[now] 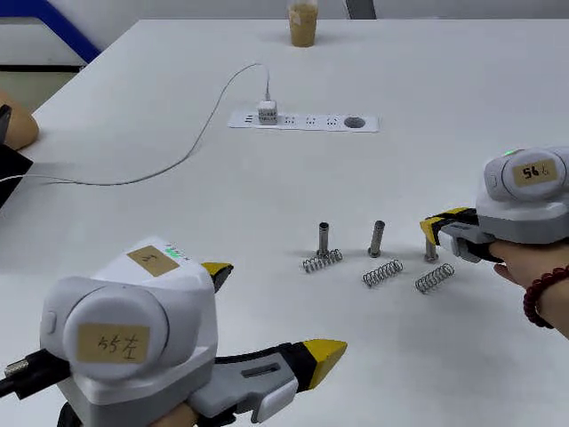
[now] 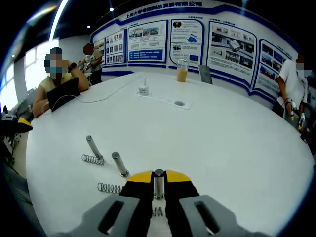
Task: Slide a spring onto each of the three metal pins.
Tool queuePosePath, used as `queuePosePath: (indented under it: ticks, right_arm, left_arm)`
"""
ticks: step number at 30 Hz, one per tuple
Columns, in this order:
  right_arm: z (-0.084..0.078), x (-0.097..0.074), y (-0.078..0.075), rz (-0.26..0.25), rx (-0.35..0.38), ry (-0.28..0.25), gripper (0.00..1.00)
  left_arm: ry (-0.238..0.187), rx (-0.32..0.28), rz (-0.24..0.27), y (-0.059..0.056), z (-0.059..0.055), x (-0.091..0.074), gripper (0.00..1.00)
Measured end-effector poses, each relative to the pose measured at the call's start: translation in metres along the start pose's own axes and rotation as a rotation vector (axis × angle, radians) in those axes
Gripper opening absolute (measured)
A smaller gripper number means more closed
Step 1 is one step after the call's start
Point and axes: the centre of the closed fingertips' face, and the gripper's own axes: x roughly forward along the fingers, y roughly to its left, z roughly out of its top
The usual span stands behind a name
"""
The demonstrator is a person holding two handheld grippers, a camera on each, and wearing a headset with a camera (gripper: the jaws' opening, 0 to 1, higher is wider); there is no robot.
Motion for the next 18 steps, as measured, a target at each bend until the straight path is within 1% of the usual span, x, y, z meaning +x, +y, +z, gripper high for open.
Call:
queuePosePath:
  ticks: [6, 13, 14, 16, 18]
  right_arm:
    - [-0.0019, -0.0021, -0.0041, -0.013, 0.003, -0.001, 0.09]
    - [-0.0059, -0.0052, -0.0069, -0.020, 0.037, 0.006, 0.09]
    - [-0.0072, -0.0054, -0.0073, -0.020, 0.055, 0.010, 0.09]
    - [-0.0089, -0.0050, -0.0062, -0.010, 0.077, 0.013, 0.09]
    - [-0.0084, -0.0052, -0.0061, -0.008, 0.075, 0.009, 0.09]
  left_arm:
    - [0.004, 0.005, 0.007, 0.0011, -0.0015, -0.0007, 0.83]
    - [0.004, 0.003, 0.011, 0.0017, -0.0025, -0.0019, 0.82]
    - [0.004, 0.003, 0.011, 0.0017, -0.0025, -0.0021, 0.82]
    - [0.004, 0.002, 0.012, 0.0020, -0.0027, -0.0023, 0.82]
    - [0.010, 0.004, 0.012, 0.0023, -0.0036, -0.0023, 0.82]
